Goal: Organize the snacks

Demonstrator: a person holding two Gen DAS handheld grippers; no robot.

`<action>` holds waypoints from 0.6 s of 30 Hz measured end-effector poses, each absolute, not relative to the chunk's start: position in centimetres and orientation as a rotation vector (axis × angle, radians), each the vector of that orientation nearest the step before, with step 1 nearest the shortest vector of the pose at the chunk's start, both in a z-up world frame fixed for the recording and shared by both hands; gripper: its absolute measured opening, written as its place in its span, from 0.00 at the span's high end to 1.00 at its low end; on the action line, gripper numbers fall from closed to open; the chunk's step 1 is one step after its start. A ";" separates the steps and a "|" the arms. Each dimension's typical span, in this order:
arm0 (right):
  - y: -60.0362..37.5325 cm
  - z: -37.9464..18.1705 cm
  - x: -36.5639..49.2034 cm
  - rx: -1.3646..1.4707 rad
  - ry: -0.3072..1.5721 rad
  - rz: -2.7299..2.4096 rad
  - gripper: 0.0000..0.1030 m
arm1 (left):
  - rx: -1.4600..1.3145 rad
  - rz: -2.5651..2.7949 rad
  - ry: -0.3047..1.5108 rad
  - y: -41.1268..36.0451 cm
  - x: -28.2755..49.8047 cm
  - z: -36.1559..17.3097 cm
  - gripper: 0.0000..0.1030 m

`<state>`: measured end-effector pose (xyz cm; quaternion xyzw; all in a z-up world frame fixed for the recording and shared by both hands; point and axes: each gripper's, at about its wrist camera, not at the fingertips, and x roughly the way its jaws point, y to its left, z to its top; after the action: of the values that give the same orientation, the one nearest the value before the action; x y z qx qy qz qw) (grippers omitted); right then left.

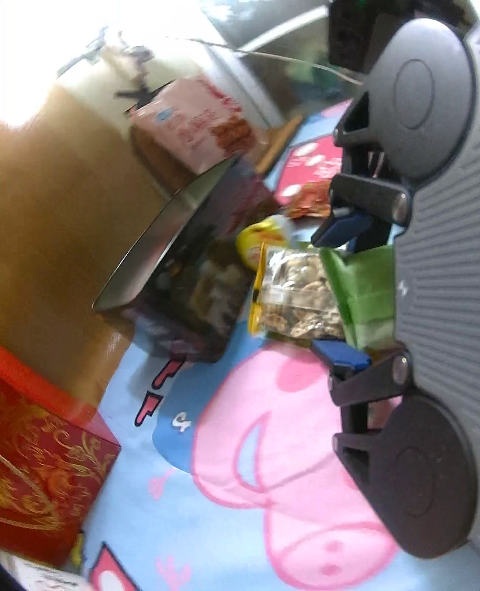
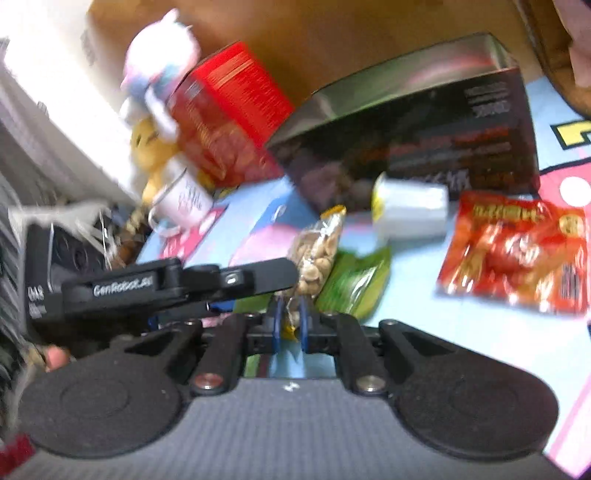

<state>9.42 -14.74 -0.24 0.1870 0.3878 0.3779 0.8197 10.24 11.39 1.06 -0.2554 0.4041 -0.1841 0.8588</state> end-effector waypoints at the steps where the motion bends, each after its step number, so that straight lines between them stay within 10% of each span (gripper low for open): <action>1: -14.6 -0.2 8.3 0.386 0.829 0.822 0.88 | -0.524 -0.397 0.845 11.3 9.2 1.1 0.47; 18: -20.2 0.2 -4.0 0.347 0.675 0.816 0.73 | -0.569 -0.449 0.717 14.0 -1.5 3.1 0.35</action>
<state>-3.97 -20.17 0.18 0.1645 0.3202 0.3872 0.8488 -1.53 14.04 3.14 -0.2721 0.3431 -0.2150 0.8729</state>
